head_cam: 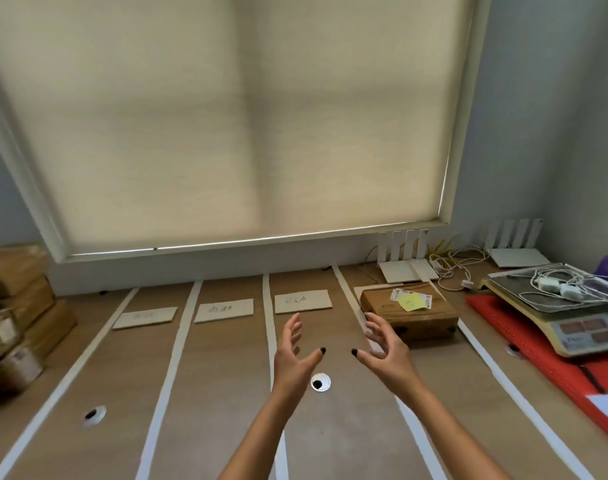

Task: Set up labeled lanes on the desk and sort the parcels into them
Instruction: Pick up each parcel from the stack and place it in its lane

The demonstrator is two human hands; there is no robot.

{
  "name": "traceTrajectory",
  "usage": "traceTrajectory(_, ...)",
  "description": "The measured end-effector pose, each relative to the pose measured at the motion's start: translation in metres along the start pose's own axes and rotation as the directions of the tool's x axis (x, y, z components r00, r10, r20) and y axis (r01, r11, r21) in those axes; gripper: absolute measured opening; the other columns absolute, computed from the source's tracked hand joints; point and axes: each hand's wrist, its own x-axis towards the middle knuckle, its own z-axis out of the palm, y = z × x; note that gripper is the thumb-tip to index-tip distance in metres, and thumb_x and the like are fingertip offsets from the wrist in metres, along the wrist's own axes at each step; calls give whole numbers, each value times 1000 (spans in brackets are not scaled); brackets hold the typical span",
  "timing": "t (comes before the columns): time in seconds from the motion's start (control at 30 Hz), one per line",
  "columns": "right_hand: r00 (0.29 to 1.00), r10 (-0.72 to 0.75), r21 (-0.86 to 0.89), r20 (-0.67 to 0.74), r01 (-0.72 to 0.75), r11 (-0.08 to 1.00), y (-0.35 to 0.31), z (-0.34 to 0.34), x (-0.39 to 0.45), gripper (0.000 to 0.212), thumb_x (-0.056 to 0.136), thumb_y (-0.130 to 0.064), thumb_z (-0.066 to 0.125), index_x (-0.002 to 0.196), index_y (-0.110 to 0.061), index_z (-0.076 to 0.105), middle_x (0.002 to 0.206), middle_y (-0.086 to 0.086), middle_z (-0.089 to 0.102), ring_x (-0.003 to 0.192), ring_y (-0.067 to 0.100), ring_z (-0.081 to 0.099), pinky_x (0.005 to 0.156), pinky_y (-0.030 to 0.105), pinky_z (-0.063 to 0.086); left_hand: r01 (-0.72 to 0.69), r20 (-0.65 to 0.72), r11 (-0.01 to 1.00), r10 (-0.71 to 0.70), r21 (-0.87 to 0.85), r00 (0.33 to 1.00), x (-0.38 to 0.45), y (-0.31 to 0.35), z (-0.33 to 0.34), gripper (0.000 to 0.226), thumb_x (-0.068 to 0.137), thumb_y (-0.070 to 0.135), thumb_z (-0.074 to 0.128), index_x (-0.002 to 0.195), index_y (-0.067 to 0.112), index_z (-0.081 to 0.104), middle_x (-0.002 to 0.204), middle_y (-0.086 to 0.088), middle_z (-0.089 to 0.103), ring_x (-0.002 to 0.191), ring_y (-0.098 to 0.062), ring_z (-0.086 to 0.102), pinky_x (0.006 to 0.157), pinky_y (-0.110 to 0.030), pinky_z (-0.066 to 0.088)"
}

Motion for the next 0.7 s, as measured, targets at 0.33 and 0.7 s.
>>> traceTrajectory(0.33, 991, -104, 27, 84, 102, 994, -63, 101, -109, 73, 76, -17, 76, 136, -29, 37, 135, 0, 48, 121, 16, 50, 96, 33, 48, -22, 47, 999, 24, -29, 999, -108, 13, -109, 71, 80, 12, 72, 140, 26, 36, 133, 1, 49, 120, -14, 49, 95, -21, 43)
traceTrajectory(0.7, 973, -133, 104, 188, 115, 988, -98, 211, -150, 71, 77, -13, 74, 136, -30, 38, 133, 4, 49, 117, 16, 51, 85, 23, 48, 45, -72, 999, -44, 16, 996, -153, -12, -226, 69, 81, 4, 68, 139, 24, 37, 133, -6, 49, 122, -21, 48, 103, -36, 43)
